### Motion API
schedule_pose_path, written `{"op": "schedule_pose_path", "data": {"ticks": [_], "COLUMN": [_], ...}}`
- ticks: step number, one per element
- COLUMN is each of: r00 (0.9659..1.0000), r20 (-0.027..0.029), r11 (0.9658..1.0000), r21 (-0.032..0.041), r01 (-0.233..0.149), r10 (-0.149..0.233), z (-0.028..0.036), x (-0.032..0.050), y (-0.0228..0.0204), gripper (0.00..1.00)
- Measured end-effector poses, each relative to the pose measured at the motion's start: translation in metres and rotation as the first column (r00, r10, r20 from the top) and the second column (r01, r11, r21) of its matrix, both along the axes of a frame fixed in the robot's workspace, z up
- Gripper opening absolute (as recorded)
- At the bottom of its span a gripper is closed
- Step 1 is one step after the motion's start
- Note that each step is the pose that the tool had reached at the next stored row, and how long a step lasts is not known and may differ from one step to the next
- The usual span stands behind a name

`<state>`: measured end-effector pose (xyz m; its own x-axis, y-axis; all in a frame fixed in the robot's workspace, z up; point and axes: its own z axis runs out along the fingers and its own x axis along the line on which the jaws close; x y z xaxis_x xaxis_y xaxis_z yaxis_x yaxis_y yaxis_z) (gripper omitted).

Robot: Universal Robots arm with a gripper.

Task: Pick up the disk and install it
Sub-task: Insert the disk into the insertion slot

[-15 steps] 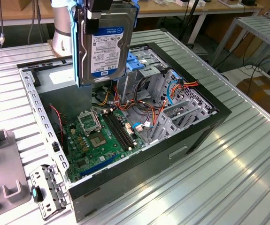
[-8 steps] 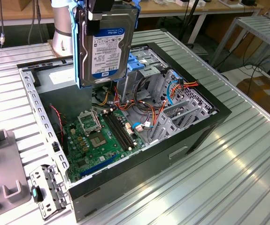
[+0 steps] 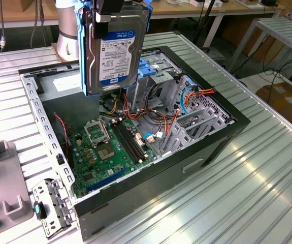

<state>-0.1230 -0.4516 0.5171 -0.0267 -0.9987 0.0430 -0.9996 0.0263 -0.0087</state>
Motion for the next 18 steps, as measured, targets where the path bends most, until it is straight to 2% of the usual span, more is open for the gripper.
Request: {"op": "schedule_pose_path", "data": {"ticks": [6,10,18], "r00": [1.0000,1.0000,1.0000], "r20": [-0.0001,-0.0001,0.0000], "r11": [1.0000,1.0000,1.0000], "r21": [-0.0001,-0.0001,-0.0001], "r01": [0.000,0.000,0.000], "r10": [0.000,0.000,0.000], "z": [0.0000,0.0000,-0.0001], "x": [0.0000,0.0000,0.0000], "y": [-0.0004,-0.0040,-0.0140], "gripper": [0.37,0.37,0.37]}}
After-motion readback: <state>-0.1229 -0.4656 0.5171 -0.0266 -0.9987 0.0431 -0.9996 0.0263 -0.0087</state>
